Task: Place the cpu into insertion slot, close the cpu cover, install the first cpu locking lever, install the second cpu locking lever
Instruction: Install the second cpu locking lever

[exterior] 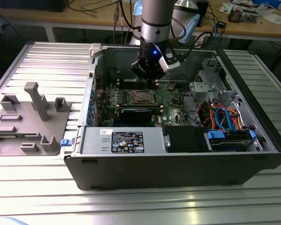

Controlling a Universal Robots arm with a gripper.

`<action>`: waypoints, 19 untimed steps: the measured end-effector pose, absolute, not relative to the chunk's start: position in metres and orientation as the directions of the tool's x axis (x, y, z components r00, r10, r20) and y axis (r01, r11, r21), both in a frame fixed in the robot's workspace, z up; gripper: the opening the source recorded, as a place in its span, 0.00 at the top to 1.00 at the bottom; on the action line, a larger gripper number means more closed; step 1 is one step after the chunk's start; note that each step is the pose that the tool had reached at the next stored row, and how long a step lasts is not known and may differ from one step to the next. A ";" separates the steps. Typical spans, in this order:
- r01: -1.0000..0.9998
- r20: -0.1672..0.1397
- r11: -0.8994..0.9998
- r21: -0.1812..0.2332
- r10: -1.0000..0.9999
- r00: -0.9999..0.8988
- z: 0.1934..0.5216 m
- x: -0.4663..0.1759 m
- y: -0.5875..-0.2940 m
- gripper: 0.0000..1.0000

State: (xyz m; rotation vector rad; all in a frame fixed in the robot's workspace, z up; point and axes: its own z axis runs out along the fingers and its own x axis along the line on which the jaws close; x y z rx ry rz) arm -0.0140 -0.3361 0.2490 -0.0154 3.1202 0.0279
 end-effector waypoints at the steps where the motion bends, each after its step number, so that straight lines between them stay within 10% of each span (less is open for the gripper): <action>1: -0.010 -0.021 1.000 0.018 -0.010 -1.000 0.249 -0.014 -0.337 0.89; 19: -0.010 -0.019 0.999 0.043 -0.009 -1.000 0.249 -0.014 -0.361 0.89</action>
